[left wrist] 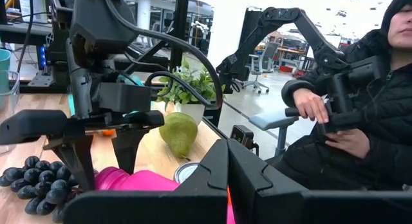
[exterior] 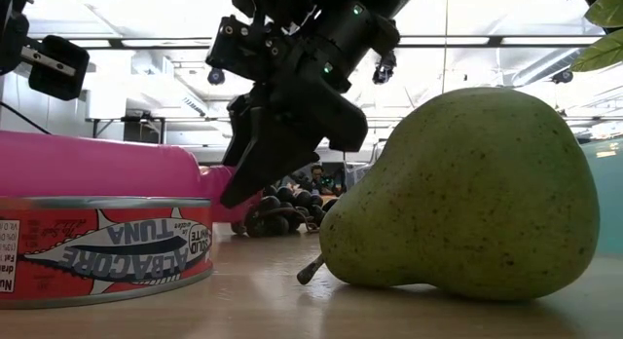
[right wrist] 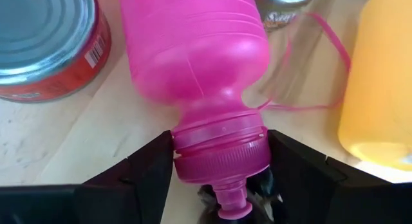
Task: Pick & Place Food Item
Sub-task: Put the pink water bottle into the green bin
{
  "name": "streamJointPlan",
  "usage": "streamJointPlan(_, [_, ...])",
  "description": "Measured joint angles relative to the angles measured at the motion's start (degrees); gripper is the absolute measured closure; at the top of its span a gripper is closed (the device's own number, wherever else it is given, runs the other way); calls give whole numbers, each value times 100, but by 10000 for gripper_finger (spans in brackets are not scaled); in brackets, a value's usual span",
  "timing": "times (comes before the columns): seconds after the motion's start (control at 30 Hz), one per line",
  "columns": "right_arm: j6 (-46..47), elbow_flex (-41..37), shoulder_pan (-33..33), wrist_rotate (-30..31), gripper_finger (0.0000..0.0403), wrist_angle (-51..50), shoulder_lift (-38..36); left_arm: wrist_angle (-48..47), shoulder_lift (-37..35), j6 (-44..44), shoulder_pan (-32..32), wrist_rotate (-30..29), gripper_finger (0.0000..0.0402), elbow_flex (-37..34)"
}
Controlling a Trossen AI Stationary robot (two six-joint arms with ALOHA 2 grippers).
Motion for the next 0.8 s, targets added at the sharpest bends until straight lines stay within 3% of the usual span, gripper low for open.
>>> streamJointPlan(0.33, [407, 761, 144, 550, 173, -1359, -5, 0, 1, -1, -1, 1, 402, 0])
streamJointPlan(0.8, [1121, 2687, 377, 1039, 173, -4161, -6, 0, -1, 2, 1, 0, 402, 0])
